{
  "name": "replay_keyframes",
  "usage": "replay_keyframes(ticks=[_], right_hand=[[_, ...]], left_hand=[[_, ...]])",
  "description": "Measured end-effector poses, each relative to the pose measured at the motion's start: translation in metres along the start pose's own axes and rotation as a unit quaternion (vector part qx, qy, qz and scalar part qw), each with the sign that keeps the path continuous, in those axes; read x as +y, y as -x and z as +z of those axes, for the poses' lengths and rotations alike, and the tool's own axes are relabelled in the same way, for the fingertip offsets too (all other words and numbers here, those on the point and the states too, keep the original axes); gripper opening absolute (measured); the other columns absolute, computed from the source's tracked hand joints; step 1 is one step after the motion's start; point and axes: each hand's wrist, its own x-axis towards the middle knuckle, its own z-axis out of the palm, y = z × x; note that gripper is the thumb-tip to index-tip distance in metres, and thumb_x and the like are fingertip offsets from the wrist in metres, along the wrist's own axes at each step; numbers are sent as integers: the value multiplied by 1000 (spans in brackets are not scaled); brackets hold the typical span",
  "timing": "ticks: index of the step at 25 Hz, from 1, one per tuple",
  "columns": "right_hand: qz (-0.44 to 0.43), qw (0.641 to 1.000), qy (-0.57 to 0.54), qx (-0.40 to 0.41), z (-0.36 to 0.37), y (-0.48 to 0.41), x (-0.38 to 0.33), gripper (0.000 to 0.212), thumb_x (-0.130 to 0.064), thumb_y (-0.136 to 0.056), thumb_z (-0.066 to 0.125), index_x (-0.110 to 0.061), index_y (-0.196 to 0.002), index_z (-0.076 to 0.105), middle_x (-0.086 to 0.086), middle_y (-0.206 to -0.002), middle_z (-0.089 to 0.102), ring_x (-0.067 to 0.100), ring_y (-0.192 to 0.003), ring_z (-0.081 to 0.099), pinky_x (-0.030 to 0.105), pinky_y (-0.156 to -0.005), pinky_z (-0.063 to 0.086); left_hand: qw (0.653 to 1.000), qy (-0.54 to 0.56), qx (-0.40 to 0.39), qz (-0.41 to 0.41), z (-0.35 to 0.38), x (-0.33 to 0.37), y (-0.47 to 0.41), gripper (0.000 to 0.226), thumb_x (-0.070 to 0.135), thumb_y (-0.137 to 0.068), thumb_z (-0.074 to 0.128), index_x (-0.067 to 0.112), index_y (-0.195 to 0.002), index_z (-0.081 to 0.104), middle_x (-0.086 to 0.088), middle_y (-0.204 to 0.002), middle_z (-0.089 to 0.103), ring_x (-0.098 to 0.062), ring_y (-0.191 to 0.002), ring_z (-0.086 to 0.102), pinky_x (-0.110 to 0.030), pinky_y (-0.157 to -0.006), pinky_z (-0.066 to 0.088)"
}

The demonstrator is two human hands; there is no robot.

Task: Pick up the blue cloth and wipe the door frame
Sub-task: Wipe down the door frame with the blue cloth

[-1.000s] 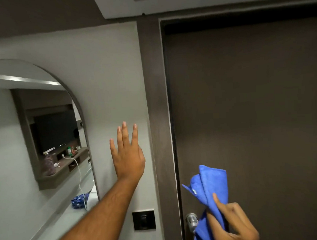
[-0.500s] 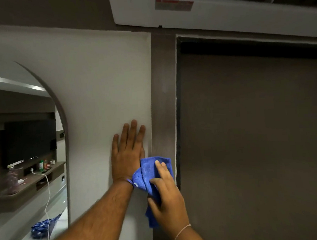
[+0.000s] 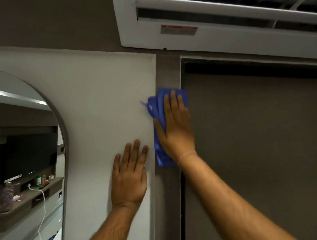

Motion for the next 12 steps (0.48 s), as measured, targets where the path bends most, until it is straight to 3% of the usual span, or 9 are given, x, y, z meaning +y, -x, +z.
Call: replay_keyframes(ticks=[3, 6, 12], right_hand=[[-32, 999, 15, 36, -22, -90, 6, 74, -47, -114, 44, -9, -173, 20, 13, -181, 13, 32, -170, 12, 48, -140, 15], [-61, 996, 51, 41, -30, -128, 10, 72, -47, -115, 40, -6, -172, 23, 15, -180, 17, 34, -170, 14, 44, -140, 12], [-122, 991, 51, 6, -9, -40, 15, 73, -46, -113, 45, -12, -173, 21, 11, -182, 14, 32, -170, 12, 46, -138, 8]], left_hand=[[1000, 7, -4, -7, -5, 3, -2, 72, 21, -104, 39, 24, -173, 20, -7, -181, 17, -28, -168, 14, -51, -135, 10], [1000, 10, -6, -13, -7, 4, -3, 71, 19, -104, 41, 23, -172, 23, -7, -181, 18, -28, -168, 13, -50, -136, 8], [1000, 18, 2, -19, -8, 5, -2, 70, 17, -104, 46, 22, -171, 29, -8, -180, 22, -30, -167, 18, -50, -135, 9]])
